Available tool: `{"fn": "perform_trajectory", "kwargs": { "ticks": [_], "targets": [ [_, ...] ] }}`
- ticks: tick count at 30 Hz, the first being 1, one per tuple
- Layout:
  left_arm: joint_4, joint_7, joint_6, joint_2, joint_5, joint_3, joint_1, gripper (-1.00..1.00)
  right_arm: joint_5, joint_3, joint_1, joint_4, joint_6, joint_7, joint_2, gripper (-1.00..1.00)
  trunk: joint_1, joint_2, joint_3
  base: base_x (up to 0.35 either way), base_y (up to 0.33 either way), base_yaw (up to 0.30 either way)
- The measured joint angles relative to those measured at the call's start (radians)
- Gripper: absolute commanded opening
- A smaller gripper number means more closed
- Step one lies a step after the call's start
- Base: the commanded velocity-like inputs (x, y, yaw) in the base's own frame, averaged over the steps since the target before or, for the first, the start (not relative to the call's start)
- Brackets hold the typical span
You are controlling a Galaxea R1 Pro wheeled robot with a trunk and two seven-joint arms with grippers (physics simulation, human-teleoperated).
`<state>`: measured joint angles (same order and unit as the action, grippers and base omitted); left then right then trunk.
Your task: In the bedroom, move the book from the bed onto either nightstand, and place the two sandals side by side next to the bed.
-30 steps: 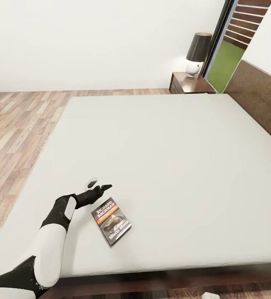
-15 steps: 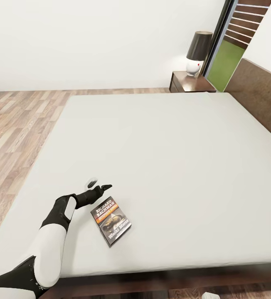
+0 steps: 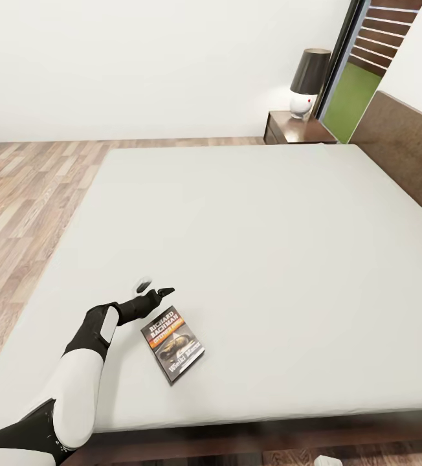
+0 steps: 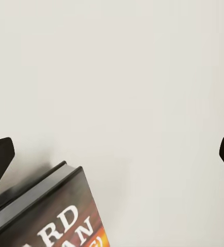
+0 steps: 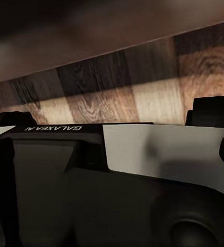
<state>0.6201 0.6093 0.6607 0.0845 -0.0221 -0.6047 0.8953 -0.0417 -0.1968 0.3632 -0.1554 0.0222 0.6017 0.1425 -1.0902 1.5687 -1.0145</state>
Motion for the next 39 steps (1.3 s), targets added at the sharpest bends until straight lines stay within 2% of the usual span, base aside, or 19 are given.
{"fn": "perform_trajectory", "kwargs": {
  "ticks": [7, 13, 17, 39],
  "targets": [
    [0.000, 0.000, 0.000, 0.000, 0.000, 0.000, 0.000, 1.00, 0.000, 0.000, 0.000, 0.000, 0.000, 0.000, 0.000, 1.00, -0.023, 0.042, -0.019, 0.000, 0.000, 0.000],
    [0.000, 0.000, 0.000, 0.000, 0.000, 0.000, 0.000, 1.00, 0.000, 0.000, 0.000, 0.000, 0.000, 0.000, 0.000, 1.00, -0.023, 0.042, -0.019, 0.000, 0.000, 0.000],
    [0.000, 0.000, 0.000, 0.000, 0.000, 0.000, 0.000, 1.00, 0.000, 0.000, 0.000, 0.000, 0.000, 0.000, 0.000, 1.00, -0.038, 0.070, -0.031, 0.000, 0.000, 0.000],
    [0.000, 0.002, 0.000, 0.001, 0.000, 0.001, 0.000, 1.00, 0.000, 0.000, 0.000, 0.000, 0.000, 0.000, 0.000, 1.00, -0.038, 0.070, -0.031, 0.000, 0.000, 0.000]
  ]
}}
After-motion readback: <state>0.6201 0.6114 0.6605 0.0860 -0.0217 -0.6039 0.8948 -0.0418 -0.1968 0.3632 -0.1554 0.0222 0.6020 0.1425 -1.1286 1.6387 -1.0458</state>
